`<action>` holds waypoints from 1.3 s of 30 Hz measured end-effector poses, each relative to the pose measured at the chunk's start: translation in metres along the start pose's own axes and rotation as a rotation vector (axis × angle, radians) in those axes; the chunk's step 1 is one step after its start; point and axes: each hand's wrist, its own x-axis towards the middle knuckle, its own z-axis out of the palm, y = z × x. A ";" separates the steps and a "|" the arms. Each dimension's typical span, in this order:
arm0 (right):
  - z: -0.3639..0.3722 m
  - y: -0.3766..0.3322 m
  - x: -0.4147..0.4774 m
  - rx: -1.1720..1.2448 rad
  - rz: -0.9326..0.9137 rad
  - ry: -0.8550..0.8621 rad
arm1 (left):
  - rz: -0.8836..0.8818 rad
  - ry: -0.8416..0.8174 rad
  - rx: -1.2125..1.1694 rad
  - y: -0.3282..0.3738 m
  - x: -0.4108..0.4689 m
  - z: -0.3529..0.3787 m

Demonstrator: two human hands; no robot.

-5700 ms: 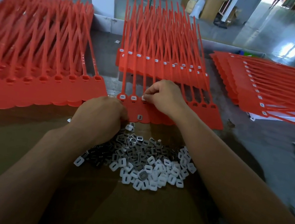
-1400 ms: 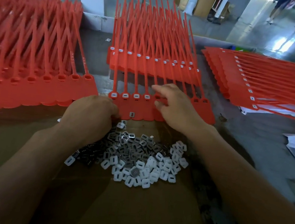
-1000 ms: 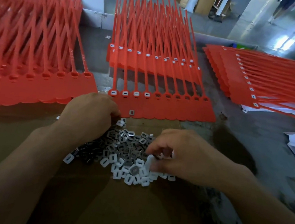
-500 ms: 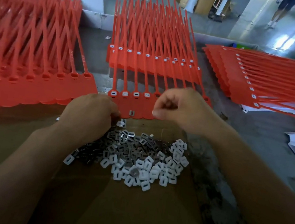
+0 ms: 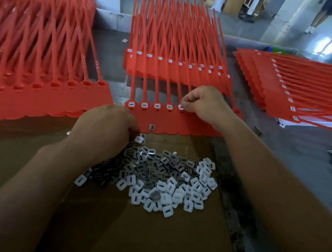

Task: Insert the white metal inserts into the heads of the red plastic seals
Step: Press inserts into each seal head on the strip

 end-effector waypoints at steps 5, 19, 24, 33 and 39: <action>0.005 0.002 -0.001 -0.001 0.015 0.052 | -0.010 -0.013 0.003 0.000 0.001 -0.001; -0.006 -0.019 0.016 -0.091 0.157 -0.116 | 0.015 -0.002 0.008 -0.001 -0.001 0.000; -0.005 -0.018 0.018 -0.115 0.151 -0.113 | 0.014 0.004 -0.006 0.000 -0.002 -0.001; -0.020 -0.018 -0.089 -0.075 -0.252 -0.318 | 0.012 -0.005 0.017 -0.002 -0.001 0.000; -0.012 -0.013 -0.105 -0.271 -0.262 -0.425 | 0.005 -0.001 0.011 -0.001 -0.002 -0.001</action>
